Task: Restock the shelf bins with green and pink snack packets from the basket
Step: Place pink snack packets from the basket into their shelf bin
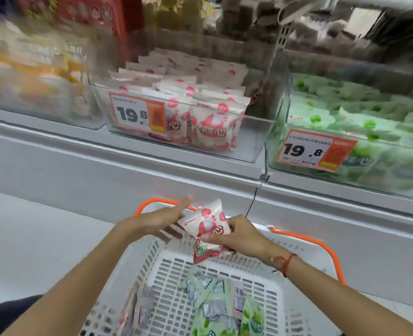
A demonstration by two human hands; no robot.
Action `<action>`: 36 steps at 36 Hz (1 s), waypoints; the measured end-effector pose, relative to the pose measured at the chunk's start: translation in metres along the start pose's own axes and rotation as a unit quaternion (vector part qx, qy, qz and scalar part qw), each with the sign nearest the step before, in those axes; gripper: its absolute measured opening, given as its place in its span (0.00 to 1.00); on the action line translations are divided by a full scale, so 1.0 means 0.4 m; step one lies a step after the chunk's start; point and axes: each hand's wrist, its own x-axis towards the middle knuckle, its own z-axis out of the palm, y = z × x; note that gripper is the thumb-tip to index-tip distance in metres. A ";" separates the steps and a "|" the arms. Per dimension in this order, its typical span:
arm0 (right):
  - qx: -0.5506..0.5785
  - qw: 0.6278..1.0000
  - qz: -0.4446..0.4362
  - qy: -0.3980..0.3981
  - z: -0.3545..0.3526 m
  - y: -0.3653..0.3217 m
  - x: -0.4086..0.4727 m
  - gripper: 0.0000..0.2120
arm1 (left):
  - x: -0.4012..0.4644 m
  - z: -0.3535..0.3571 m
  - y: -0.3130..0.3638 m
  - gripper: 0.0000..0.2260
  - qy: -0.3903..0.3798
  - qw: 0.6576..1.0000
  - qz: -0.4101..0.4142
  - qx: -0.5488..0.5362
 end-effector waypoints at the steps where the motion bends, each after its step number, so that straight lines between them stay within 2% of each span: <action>1: -0.004 1.000 -0.010 0.012 -0.018 -0.025 -0.005 0.14 | -0.023 -0.010 0.031 0.33 -0.010 0.999 0.042 -0.013; 4: -0.030 0.997 -0.037 0.059 -0.069 -0.098 -0.025 0.14 | -0.083 -0.035 0.106 0.25 0.009 0.990 0.137 0.014; 7: -0.050 0.994 -0.055 0.077 -0.108 -0.170 -0.053 0.17 | -0.116 -0.064 0.166 0.07 0.061 0.967 0.241 0.058; 8: -0.052 0.994 -0.060 0.070 -0.119 -0.194 -0.064 0.18 | -0.127 -0.074 0.184 0.03 0.072 0.958 0.271 0.065; 11: -0.057 0.992 -0.099 0.058 -0.151 -0.266 -0.101 0.13 | -0.156 -0.101 0.243 0.08 0.113 0.928 0.347 0.069; 15: -0.062 0.974 -0.171 0.135 -0.211 -0.363 -0.132 0.11 | -0.191 -0.129 0.324 0.07 0.163 0.894 0.415 0.052; 18: -0.095 0.960 -0.192 0.182 -0.256 -0.424 -0.133 0.12 | -0.211 -0.142 0.386 0.13 0.193 0.879 0.427 0.087; 21: -0.115 0.954 -0.191 0.198 -0.292 -0.464 -0.124 0.13 | -0.214 -0.167 0.435 0.12 0.204 0.878 0.419 0.112; 23: -0.138 0.949 -0.189 0.210 -0.313 -0.481 -0.113 0.13 | -0.203 -0.188 0.459 0.13 0.227 0.870 0.425 0.102; 26: -0.156 0.933 -0.200 0.255 -0.341 -0.499 -0.093 0.12 | -0.169 -0.223 0.489 0.08 0.296 0.853 0.427 0.051; 29: -0.235 0.901 -0.180 0.318 -0.378 -0.510 -0.069 0.24 | -0.123 -0.243 0.516 0.09 0.369 0.837 0.399 0.060; 32: -0.294 0.882 -0.159 0.333 -0.408 -0.511 -0.043 0.25 | -0.081 -0.230 0.547 0.10 0.434 0.815 0.375 0.080; 34: -0.298 0.879 -0.149 0.340 -0.417 -0.509 -0.026 0.22 | -0.050 -0.217 0.566 0.11 0.451 0.812 0.370 0.020; 36: -0.299 0.877 -0.147 0.347 -0.419 -0.509 -0.011 0.17 | -0.022 -0.207 0.582 0.12 0.432 0.823 0.363 -0.065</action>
